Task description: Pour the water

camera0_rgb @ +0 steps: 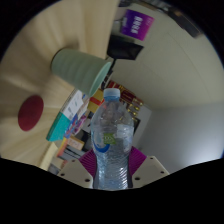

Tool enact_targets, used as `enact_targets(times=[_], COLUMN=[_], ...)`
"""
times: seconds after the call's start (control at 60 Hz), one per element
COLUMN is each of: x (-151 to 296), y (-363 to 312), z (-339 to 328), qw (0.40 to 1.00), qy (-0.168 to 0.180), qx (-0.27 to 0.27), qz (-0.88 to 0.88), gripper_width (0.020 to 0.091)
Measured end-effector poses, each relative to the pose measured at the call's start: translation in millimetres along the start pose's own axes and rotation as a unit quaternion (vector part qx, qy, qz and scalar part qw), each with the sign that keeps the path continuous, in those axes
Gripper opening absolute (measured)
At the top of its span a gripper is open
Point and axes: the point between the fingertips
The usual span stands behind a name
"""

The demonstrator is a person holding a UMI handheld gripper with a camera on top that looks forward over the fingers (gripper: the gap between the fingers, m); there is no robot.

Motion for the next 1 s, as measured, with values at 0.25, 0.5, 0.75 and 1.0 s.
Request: enact_targets(times=[0.25,0.5,0.75,1.0], x=[7.6,10.3,29.5,50.1], y=[12.3,17.4,-35.6,-109.7], z=[13.5,10.4,-22.3,-17.1], qw=[0.990,0.996,0.839,0.554], qy=[0.008,0.012,-0.010,-0.007], qx=[-0.003,-0.001,0.051,0.093], qz=[-0.142,-0.093,0.542,0.827], gripper_width=[0.0388,0.0390,0.0387,0.0387])
Point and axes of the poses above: the point between the fingertips, and its own axes, seen from behind it with the camera up: y to the right, x up, z forward, the way the camera looks, and after that the axes turned 10 degrees about z, right-handed
